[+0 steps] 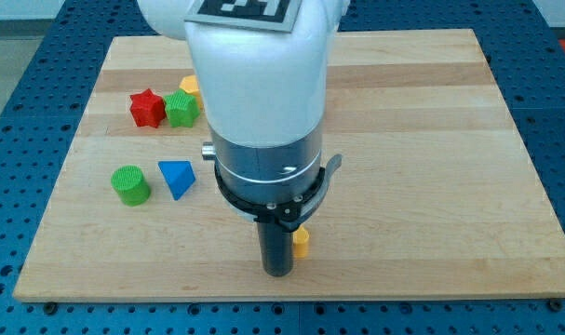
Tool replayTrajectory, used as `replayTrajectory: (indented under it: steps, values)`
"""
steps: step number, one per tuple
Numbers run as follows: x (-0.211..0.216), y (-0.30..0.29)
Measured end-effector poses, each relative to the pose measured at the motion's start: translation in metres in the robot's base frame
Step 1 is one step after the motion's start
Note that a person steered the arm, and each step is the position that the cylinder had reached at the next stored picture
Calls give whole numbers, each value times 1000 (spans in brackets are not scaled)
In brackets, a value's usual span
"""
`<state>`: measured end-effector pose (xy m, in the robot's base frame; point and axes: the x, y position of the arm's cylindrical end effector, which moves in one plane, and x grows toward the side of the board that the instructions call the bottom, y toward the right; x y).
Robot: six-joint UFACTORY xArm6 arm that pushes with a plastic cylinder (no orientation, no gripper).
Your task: Move the green circle to the bottom left of the yellow heart
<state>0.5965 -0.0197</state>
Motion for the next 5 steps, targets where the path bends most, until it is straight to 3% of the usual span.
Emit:
replayTrajectory:
  steps: [1, 5]
  values:
    - [0, -2]
    - [-18, -179]
